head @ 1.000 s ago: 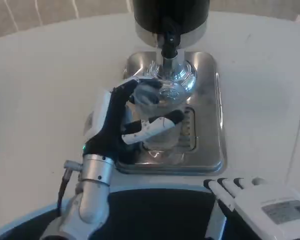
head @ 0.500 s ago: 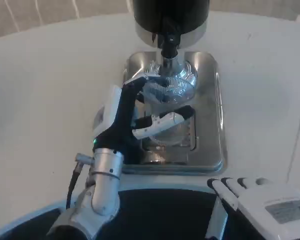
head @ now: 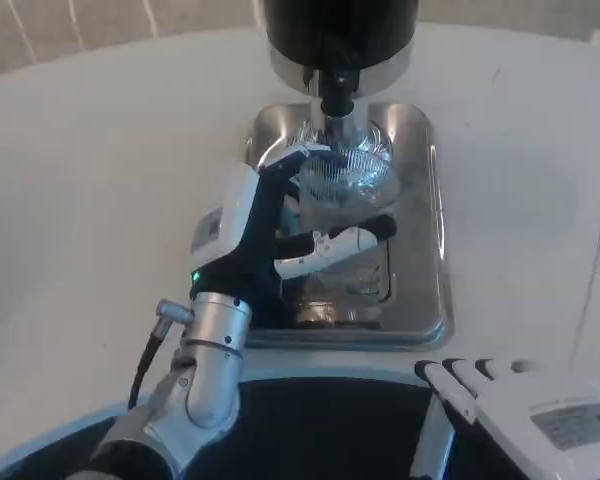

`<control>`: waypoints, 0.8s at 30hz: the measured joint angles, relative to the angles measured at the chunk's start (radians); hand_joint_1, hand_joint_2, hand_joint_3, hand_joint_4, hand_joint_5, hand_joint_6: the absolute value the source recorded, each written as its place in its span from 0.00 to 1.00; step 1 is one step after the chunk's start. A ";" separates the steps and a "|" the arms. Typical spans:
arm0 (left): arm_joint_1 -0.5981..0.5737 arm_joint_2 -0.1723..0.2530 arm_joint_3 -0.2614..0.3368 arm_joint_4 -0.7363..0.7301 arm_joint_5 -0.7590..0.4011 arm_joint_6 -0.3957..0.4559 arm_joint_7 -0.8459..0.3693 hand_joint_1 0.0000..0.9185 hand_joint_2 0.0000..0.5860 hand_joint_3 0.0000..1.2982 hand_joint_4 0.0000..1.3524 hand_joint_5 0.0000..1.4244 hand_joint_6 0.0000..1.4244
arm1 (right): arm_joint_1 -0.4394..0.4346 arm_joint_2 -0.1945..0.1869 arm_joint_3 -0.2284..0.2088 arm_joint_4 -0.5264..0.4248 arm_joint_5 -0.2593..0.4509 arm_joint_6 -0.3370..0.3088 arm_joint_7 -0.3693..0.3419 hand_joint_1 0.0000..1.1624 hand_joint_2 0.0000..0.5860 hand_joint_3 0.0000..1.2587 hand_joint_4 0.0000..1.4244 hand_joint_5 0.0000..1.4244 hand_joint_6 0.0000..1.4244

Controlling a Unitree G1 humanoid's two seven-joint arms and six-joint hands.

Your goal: Grasp the cup under the faucet to collect the drink, then remove the cup.

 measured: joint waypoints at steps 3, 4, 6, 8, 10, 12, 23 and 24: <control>0.000 0.006 -0.007 0.007 0.006 0.009 0.003 0.34 0.10 0.27 0.20 0.32 0.42 | -0.001 0.000 0.001 0.000 0.000 0.000 0.002 0.22 0.80 0.00 0.00 0.00 0.00; 0.000 0.007 -0.009 0.007 0.007 0.011 0.005 0.33 0.11 0.27 0.19 0.31 0.40 | -0.002 0.000 0.001 0.000 0.000 0.001 0.004 0.22 0.80 0.00 0.00 0.00 0.00; 0.000 0.008 -0.010 0.007 0.008 0.014 0.006 0.33 0.11 0.26 0.19 0.30 0.37 | -0.004 0.000 0.001 0.000 0.000 0.001 0.007 0.22 0.80 0.00 0.00 0.00 0.00; 0.000 0.010 -0.014 0.007 0.010 0.017 0.008 0.31 0.09 0.25 0.17 0.28 0.33 | -0.007 0.000 0.002 0.000 0.000 0.002 0.010 0.22 0.80 0.00 0.00 0.00 0.00; 0.000 0.014 -0.018 0.007 0.018 0.018 0.011 0.30 0.09 0.22 0.14 0.26 0.30 | -0.008 0.000 0.003 0.000 0.000 0.004 0.012 0.22 0.80 0.00 0.00 0.00 0.00; 0.000 0.016 -0.019 0.007 0.023 0.019 0.012 0.28 0.07 0.19 0.12 0.25 0.28 | -0.009 0.000 0.004 0.000 -0.001 0.006 0.015 0.22 0.80 0.00 0.00 0.00 0.00; 0.007 0.072 -0.008 0.001 0.019 -0.039 0.002 0.12 0.03 0.03 0.04 0.19 0.22 | -0.021 0.004 0.019 0.002 -0.003 0.018 0.017 0.22 0.79 0.00 0.00 0.00 0.00; 0.009 0.081 -0.005 -0.002 0.019 -0.048 0.000 0.12 0.03 0.03 0.04 0.19 0.22 | -0.024 0.005 0.022 0.004 -0.003 0.020 0.016 0.22 0.79 0.00 0.00 0.00 0.00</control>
